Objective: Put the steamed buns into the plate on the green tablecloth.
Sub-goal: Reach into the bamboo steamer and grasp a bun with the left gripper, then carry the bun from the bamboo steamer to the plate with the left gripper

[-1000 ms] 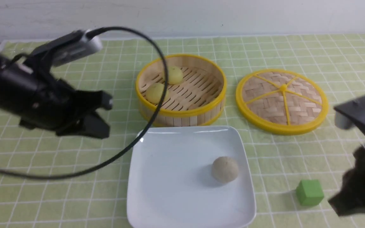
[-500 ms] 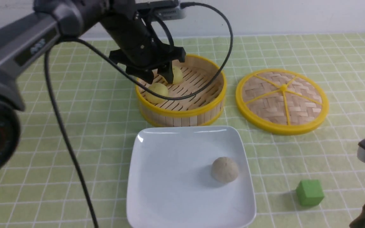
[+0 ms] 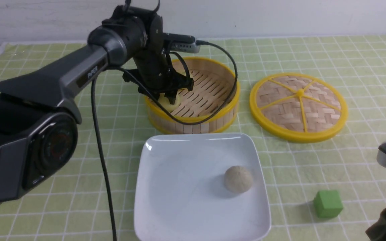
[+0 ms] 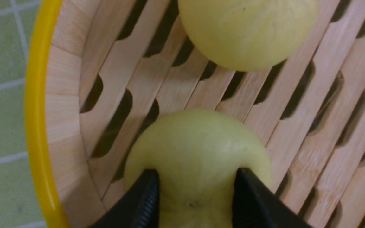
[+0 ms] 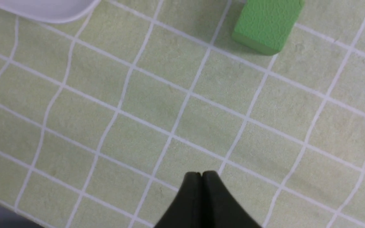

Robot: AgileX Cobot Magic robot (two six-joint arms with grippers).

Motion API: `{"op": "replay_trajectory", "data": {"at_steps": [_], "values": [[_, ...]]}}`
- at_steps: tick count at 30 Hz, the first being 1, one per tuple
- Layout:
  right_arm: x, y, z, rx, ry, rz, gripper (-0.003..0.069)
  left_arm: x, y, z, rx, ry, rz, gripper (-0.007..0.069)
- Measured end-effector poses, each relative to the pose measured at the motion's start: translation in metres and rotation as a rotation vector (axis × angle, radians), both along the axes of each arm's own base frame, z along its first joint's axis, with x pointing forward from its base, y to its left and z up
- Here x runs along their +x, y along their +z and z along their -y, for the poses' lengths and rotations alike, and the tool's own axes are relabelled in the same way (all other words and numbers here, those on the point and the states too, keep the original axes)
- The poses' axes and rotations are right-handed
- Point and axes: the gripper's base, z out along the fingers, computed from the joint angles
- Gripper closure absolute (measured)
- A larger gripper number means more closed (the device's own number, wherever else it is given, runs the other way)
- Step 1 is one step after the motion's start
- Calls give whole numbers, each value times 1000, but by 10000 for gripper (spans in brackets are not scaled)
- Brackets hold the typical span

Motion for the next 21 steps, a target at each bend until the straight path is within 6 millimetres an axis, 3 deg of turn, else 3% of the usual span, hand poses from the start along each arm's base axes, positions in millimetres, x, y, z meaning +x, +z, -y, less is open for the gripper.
{"op": "replay_trajectory", "data": {"at_steps": [2,3,4,6,10,11,12,13,15,16,18,20,21], "values": [[0,0,0,0,0,0,659,0,1,1,-13,8,-3,416],[0,0,0,0,0,0,659,-1,4,2,-32,13,-11,523],[0,0,0,0,0,-1,658,-3,8,3,-47,15,-19,570],[-1,0,0,-3,1,-6,657,-7,19,4,-74,17,-40,597],[-1,0,0,-5,1,-9,655,-27,69,-1,-98,10,-65,605],[-1,0,0,-5,1,-9,654,-37,97,-5,-110,5,-26,604],[-1,0,0,-5,1,-9,654,-39,101,-5,-112,4,-22,604],[-1,0,0,-5,1,-9,653,-54,134,-12,-129,2,34,604],[-1,0,0,-5,1,-9,650,-77,162,-20,-151,0,66,604],[-1,0,0,-4,1,-8,650,-81,165,-22,-156,1,66,604],[-1,0,0,-1,0,-9,646,-108,162,-20,-156,-13,0,604],[-1,0,0,-1,0,-9,646,-118,148,-14,-139,-28,-60,603],[-1,0,0,-1,0,-9,643,-128,124,-5,-102,-52,-141,602]]}}
